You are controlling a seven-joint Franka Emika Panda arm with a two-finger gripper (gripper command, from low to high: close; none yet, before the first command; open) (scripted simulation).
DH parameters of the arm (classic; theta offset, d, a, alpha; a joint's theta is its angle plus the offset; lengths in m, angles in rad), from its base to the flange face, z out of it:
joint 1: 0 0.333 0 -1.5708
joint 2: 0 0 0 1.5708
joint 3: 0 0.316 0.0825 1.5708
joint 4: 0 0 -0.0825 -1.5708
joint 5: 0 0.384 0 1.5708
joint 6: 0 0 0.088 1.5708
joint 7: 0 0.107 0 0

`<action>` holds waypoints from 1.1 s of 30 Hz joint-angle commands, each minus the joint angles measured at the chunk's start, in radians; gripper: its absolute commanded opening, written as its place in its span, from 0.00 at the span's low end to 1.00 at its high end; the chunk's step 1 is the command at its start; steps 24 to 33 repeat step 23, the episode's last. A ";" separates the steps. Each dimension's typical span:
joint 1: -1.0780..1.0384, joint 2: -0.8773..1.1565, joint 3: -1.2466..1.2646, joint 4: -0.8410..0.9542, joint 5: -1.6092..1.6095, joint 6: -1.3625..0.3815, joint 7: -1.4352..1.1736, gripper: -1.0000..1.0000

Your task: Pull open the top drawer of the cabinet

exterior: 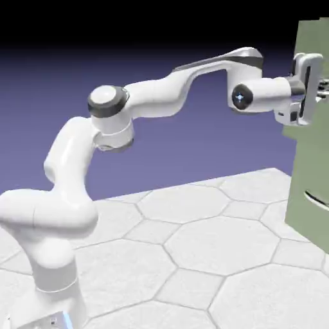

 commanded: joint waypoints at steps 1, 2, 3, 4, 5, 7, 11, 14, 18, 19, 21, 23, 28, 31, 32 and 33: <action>0.030 0.008 -0.016 -0.036 0.002 -0.009 -0.014 0.00; 0.061 0.015 -0.034 -0.073 0.004 -0.018 -0.027 0.00; 0.093 0.022 -0.052 -0.109 0.006 -0.026 -0.040 0.00; 0.125 0.028 -0.071 -0.145 0.007 -0.035 -0.053 0.00; 0.157 0.033 -0.092 -0.181 0.008 -0.043 -0.064 0.00; 0.224 0.041 -0.135 -0.254 0.007 -0.060 -0.085 0.00; 0.362 0.044 -0.233 -0.399 -0.002 -0.093 -0.115 0.00; 0.468 0.032 -0.313 -0.507 -0.016 -0.117 -0.126 0.00; 0.610 -0.003 -0.427 -0.652 -0.048 -0.148 -0.127 0.00; 0.645 -0.015 -0.456 -0.689 -0.059 -0.155 -0.125 0.00; 0.653 -0.018 -0.463 -0.697 -0.062 -0.157 -0.124 1.00; 0.689 -0.032 -0.493 -0.733 -0.076 -0.162 -0.120 1.00; 0.689 -0.032 -0.493 -0.733 -0.076 -0.162 -0.120 1.00; 0.689 -0.032 -0.493 -0.733 -0.076 -0.162 -0.120 1.00; 0.689 -0.032 -0.493 -0.733 -0.076 -0.162 -0.120 1.00; 0.689 -0.032 -0.493 -0.733 -0.076 -0.162 -0.120 1.00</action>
